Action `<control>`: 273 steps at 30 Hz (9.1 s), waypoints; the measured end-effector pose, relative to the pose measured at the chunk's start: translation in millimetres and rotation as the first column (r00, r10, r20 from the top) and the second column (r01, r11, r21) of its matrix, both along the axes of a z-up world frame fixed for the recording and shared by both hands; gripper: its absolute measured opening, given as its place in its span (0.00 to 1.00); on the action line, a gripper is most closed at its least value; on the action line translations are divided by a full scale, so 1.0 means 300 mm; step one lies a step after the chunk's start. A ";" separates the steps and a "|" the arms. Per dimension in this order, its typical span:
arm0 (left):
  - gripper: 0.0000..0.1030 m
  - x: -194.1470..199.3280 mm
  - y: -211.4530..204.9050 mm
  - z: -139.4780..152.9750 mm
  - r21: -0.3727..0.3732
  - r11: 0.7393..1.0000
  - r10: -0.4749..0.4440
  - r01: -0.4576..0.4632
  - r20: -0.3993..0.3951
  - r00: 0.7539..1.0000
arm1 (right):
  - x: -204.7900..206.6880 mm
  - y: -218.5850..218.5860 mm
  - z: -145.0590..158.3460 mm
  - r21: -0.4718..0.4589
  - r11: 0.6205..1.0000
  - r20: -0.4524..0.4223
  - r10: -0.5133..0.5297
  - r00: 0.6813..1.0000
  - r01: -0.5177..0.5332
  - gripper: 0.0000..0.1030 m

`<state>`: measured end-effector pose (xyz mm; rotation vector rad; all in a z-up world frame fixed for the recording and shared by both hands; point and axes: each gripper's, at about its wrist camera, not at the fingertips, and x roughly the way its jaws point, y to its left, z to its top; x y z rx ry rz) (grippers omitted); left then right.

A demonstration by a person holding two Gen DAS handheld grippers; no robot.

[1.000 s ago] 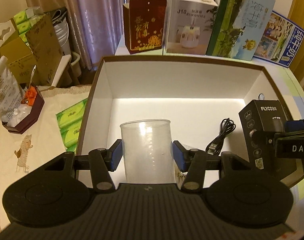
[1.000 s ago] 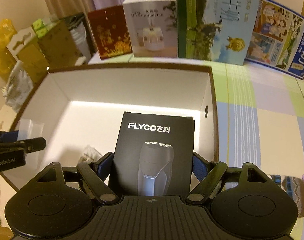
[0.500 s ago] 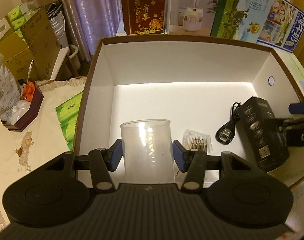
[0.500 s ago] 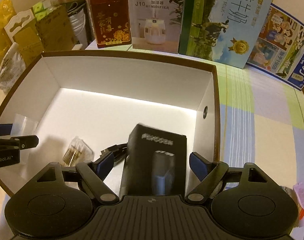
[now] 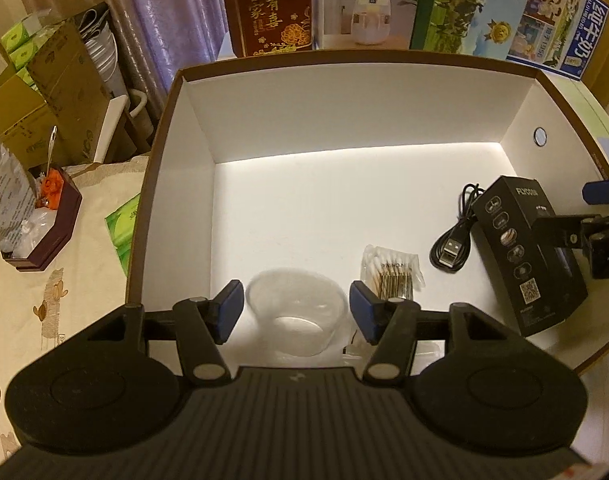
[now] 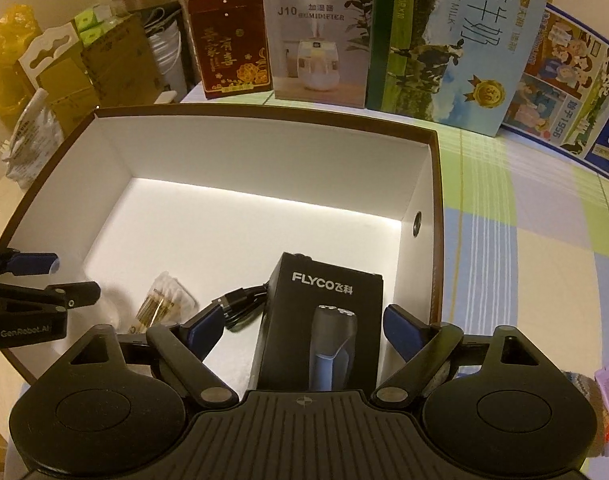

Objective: Organize objects
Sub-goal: 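Open the left tool dropping the cup while the right tool releases the FLYCO box, then withdraw both tools from the box, then move both tools toward the white hair clip and lavender tube, then grasp the white hair clip with the left tool while the right tool grasps the lavender tube, then carry the hair clip with the left tool while the right tool carries the tube into the box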

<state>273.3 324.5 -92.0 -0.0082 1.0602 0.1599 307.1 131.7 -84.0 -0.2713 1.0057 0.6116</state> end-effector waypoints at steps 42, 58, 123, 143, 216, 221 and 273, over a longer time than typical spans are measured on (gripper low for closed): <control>0.74 -0.262 -0.211 0.268 -0.110 0.992 0.071 -0.059 0.112 0.991 | -0.244 -0.272 0.184 0.194 0.980 0.009 0.045 0.999 -0.046 0.94; 0.74 -0.388 -0.441 0.286 -0.127 0.990 0.067 -0.052 0.117 0.991 | -0.348 -0.495 0.207 0.226 0.973 -0.007 0.043 0.999 -0.040 0.94; 0.59 0.093 -1.119 -0.032 0.050 0.788 -0.609 0.614 -0.087 0.788 | -0.149 -1.363 0.083 0.162 0.918 -0.095 -0.350 0.932 0.361 0.94; 0.39 0.160 -1.125 -0.143 0.021 0.879 -0.464 0.477 -0.200 0.863 | -0.015 -1.412 0.012 0.138 0.922 -0.035 -0.359 0.933 0.361 0.88; 0.34 -0.314 -0.942 -0.115 -0.078 0.995 0.049 -0.057 -0.104 0.993 | -0.243 -1.280 -0.105 0.092 0.995 -0.021 -0.030 0.999 0.032 0.30; 0.34 -0.362 -0.887 -0.066 -0.088 0.992 0.080 -0.087 -0.074 0.994 | -0.260 -1.217 -0.036 0.151 0.988 -0.007 0.014 1.000 -0.013 0.30; 0.34 -0.052 -0.192 0.283 -0.065 0.993 0.106 -0.096 0.168 0.980 | -0.043 -0.090 0.209 0.394 0.894 0.026 0.219 0.975 -0.212 0.30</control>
